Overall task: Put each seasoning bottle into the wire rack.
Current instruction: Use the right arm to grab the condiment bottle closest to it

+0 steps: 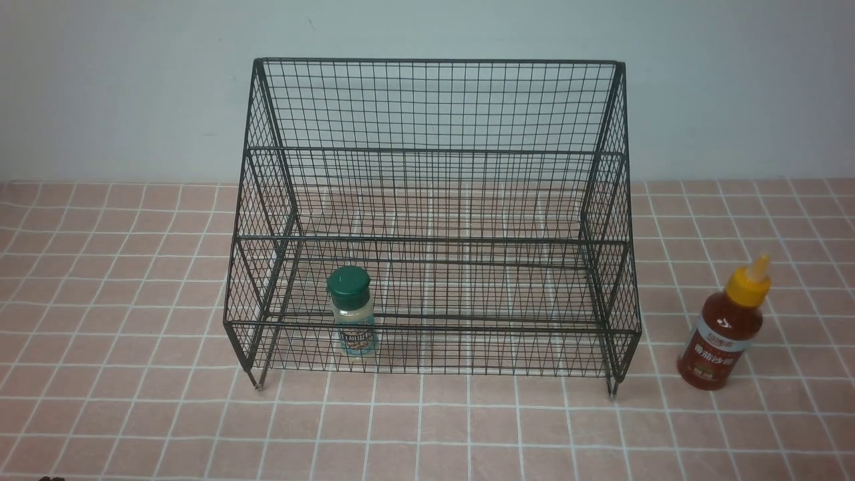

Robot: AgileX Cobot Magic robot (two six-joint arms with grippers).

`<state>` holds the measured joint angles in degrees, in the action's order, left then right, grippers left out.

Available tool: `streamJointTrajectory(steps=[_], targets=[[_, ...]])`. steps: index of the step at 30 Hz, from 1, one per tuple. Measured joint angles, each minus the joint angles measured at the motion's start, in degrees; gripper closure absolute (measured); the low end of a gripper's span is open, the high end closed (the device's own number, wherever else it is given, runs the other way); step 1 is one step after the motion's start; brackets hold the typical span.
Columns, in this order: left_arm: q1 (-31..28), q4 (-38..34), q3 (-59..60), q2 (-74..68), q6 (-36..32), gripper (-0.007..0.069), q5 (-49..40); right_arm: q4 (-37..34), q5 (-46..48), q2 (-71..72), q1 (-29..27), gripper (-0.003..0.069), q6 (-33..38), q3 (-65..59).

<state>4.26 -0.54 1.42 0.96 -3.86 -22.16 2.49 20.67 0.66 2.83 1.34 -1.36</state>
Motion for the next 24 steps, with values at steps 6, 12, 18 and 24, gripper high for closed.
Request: streamJointTrajectory(steps=[6,12,18,24], targets=[[0.0,0.0,0.0,0.0,0.0,0.0631,0.0,-2.1,-5.2,0.0,0.0,0.0668,-1.7,-0.2],[0.0,0.0,0.0,0.0,0.0,0.0631,0.0,-8.3,-26.7,0.0,0.0,0.0668,-9.4,-0.2],[0.0,0.0,0.0,0.0,0.0,0.0631,0.0,-10.8,-31.1,0.0,0.0,0.0668,-12.3,-0.2],[0.0,0.0,0.0,0.0,0.0,0.0631,0.0,-12.7,-30.7,0.0,0.0,0.0668,-13.0,-0.2]])
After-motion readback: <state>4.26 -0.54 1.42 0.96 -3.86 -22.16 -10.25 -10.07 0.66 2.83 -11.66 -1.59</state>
